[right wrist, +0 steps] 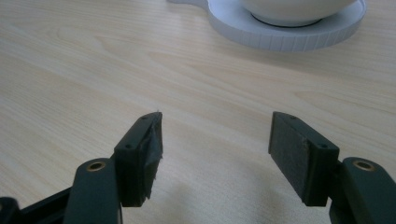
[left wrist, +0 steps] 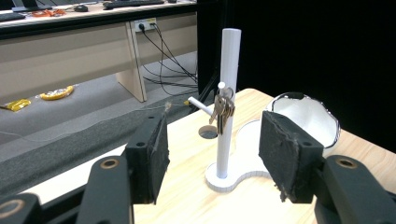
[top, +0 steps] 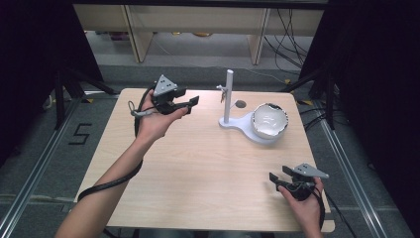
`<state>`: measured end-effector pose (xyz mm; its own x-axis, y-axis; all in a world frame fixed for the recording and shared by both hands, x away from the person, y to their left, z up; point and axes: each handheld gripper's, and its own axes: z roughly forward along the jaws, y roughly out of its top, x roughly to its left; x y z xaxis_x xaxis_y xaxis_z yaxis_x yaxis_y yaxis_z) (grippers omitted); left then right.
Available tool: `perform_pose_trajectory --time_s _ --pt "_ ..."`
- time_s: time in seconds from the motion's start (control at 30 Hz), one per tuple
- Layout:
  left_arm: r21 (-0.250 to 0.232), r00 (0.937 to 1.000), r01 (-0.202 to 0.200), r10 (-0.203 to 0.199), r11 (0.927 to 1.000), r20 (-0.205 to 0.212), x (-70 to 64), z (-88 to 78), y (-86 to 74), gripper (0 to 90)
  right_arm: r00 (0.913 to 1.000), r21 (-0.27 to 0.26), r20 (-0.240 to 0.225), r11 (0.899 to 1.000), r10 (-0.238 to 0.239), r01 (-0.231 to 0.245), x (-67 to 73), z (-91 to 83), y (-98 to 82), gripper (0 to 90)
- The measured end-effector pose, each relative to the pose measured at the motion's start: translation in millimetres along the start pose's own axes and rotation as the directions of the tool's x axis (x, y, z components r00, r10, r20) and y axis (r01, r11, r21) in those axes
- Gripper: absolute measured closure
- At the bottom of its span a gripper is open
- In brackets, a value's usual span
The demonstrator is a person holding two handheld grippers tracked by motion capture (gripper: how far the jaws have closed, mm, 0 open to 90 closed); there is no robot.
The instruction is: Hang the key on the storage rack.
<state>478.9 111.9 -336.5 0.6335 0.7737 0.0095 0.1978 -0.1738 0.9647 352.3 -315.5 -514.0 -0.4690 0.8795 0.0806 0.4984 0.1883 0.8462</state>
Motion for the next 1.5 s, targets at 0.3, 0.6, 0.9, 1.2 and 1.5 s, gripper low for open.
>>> perform_pose_trajectory --time_s 0.3,0.6,0.9,1.2,1.5 --pt "-0.004 1.0000 0.002 -0.002 1.0000 -0.004 3.5 -20.2 -13.5 40.9 0.9999 0.005 0.007 1.000 0.015 -0.015 1.5 -0.7 -0.1 36.0" --pt "-0.007 0.9999 0.011 -0.011 0.9999 0.006 1.8 -38.6 -27.9 40.0 0.9998 0.003 0.005 1.000 0.020 -0.020 2.1 -1.0 -0.2 36.0" --pt "-0.016 0.9998 0.011 -0.011 0.9998 -0.018 6.2 -61.6 -48.2 39.9 0.9996 -0.006 -0.007 1.000 0.026 -0.026 2.3 -0.1 -0.6 36.0" --pt "-0.015 0.9988 0.008 -0.009 0.9998 -0.047 9.7 -81.5 -72.3 39.8 0.9988 0.009 0.014 0.999 0.047 -0.047 4.9 -2.1 -0.6 35.9" --pt "-0.014 0.9929 0.044 -0.046 0.9989 -0.109 11.3 -98.4 -118.1 40.1 0.9992 0.003 0.018 0.999 0.034 -0.034 4.0 -1.4 -0.8 35.9"
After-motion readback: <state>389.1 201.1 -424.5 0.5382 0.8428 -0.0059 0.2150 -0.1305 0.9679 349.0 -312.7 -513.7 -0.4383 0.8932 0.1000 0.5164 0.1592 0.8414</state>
